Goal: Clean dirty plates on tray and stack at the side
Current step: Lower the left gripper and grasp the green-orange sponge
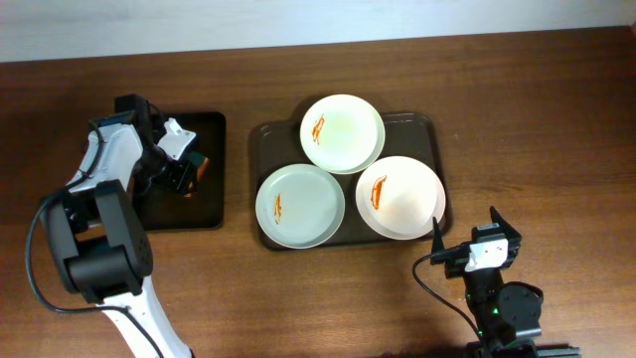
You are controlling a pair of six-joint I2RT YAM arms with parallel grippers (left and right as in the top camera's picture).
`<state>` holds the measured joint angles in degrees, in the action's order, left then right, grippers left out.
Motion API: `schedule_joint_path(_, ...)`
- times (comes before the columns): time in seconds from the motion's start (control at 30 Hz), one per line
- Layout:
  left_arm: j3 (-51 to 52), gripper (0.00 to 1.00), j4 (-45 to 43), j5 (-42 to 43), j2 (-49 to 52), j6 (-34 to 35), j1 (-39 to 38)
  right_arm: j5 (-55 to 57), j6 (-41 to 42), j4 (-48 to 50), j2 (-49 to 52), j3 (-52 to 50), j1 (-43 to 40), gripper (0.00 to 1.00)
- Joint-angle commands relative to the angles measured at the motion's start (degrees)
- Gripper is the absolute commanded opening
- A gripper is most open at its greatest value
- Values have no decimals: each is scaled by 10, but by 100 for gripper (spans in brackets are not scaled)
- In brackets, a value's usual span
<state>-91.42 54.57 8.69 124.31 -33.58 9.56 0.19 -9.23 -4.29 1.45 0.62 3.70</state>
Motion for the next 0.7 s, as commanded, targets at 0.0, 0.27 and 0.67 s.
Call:
schedule_joint_path(0.0, -5, 26, 0, 21, 13, -7, 1, 5, -2, -3, -2, -3, 4, 98)
schedule_joint_path(0.27, -5, 82, 5, 21, 13, -7, 1, 5, -2, -3, -2, -3, 4, 98)
schedule_joint_path(0.67, -5, 99, -28, 43, 13, -7, 1, 5, -2, -3, -2, -3, 4, 98)
